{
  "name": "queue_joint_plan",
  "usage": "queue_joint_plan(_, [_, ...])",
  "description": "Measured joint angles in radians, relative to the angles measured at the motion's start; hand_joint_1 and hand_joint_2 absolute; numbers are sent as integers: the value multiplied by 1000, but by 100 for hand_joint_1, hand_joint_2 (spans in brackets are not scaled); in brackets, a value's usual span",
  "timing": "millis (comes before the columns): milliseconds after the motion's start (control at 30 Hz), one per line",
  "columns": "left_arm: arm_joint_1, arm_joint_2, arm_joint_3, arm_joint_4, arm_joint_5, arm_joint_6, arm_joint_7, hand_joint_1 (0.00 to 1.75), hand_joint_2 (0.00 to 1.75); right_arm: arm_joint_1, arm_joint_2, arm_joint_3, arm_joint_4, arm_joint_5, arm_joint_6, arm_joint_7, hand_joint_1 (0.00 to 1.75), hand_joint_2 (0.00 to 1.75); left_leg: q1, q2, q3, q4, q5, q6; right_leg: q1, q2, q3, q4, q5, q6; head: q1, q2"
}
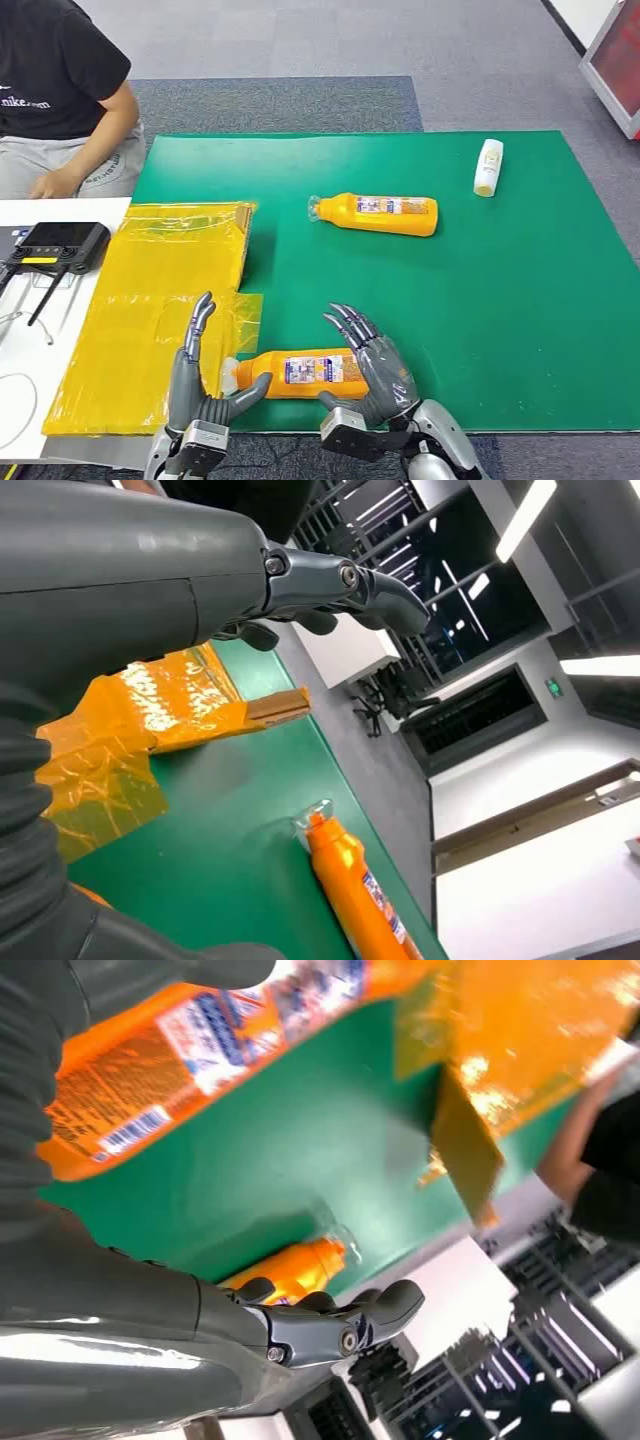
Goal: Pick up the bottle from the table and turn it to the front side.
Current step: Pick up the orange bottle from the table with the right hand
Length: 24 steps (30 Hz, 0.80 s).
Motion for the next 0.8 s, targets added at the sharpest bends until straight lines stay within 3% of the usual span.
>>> queue_joint_plan(200, [-1,0,2,3,1,-8,-6,0,175,-43,-47,28,44,28,44,15,0,175,0,0,0,0,0,0,0,-1,0,0,0,0,0,0])
queue_joint_plan(367, [-5,0,5,9,9,-8,-19,0,175,-74,-72,54,94,-29,106,14,0,175,0,0,0,0,0,0,0,-1,0,0,0,0,0,0])
queue_joint_plan(500, [-9,0,6,17,18,-7,-27,0,175,-90,-83,67,123,-67,132,9,0,0,0,0,0,0,0,0,0,-1,0,0,0,0,0,0])
queue_joint_plan(800, [-18,0,7,32,28,-6,-41,0,175,-159,-111,121,168,-46,158,19,0,0,0,0,0,1,0,0,0,-1,0,0,0,0,0,0])
